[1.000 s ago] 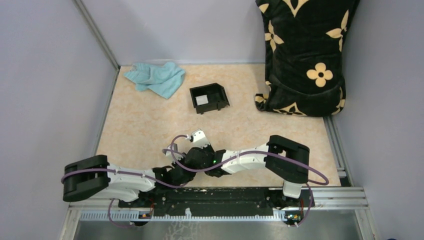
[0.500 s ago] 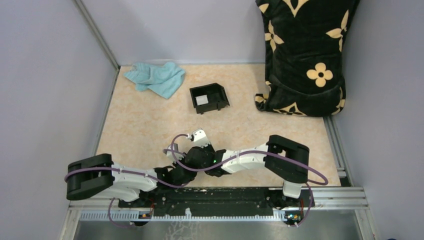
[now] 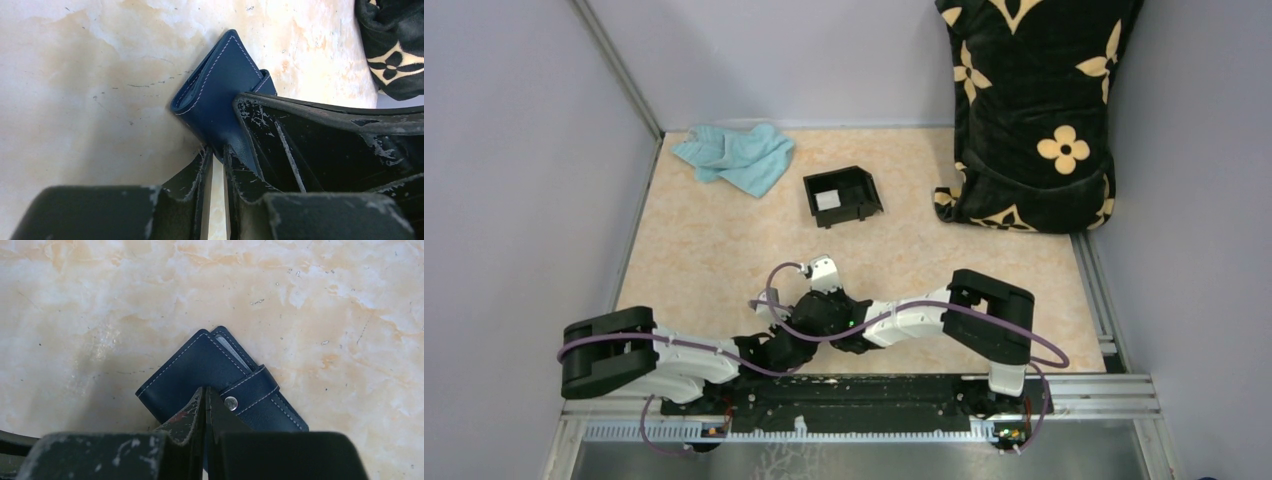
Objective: Put the credit cards into the card holder
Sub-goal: Close the card holder at the center of the board.
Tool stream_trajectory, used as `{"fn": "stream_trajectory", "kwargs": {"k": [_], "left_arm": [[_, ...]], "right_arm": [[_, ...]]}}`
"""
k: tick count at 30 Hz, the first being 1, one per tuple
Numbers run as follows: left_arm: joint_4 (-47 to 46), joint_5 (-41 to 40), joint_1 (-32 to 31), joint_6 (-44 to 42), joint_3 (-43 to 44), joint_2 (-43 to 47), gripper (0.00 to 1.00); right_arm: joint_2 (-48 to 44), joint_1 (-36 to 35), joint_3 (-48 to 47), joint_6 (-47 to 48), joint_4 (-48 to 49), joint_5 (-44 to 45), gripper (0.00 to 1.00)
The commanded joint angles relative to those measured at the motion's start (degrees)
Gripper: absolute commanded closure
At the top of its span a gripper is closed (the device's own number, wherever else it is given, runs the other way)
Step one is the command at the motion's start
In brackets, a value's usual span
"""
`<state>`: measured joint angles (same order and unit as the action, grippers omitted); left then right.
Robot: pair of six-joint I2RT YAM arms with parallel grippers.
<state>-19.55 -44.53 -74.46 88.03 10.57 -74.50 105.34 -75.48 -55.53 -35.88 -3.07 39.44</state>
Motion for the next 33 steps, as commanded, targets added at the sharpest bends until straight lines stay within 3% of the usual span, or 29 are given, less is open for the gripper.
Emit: {"fn": "stream_trajectory", "kwargs": {"k": [1,10,22,33], "left_arm": [[9.72,5.79,1.59,-2.56,-0.11,-3.13,0.8],[10.91,5.96,1.58,-2.13,0.65,-3.1,0.8],[17.83,3.39,1.59,-0.82,0.82,3.58,0.75],[23.99,1.46,1.58,0.47,2.11,6.36,0.74]], "right_arm": [[11.22,-5.97,7.25,-9.53,-9.2,-22.47,1.0],[7.76,-6.17,10.33,-11.15,-7.79,-20.08,0.99],[-5.22,-2.53,5.53,-2.6,-10.07,-12.61,0.74],[-12.86,1.29,3.13,2.95,-10.53,-11.16,0.69]]}}
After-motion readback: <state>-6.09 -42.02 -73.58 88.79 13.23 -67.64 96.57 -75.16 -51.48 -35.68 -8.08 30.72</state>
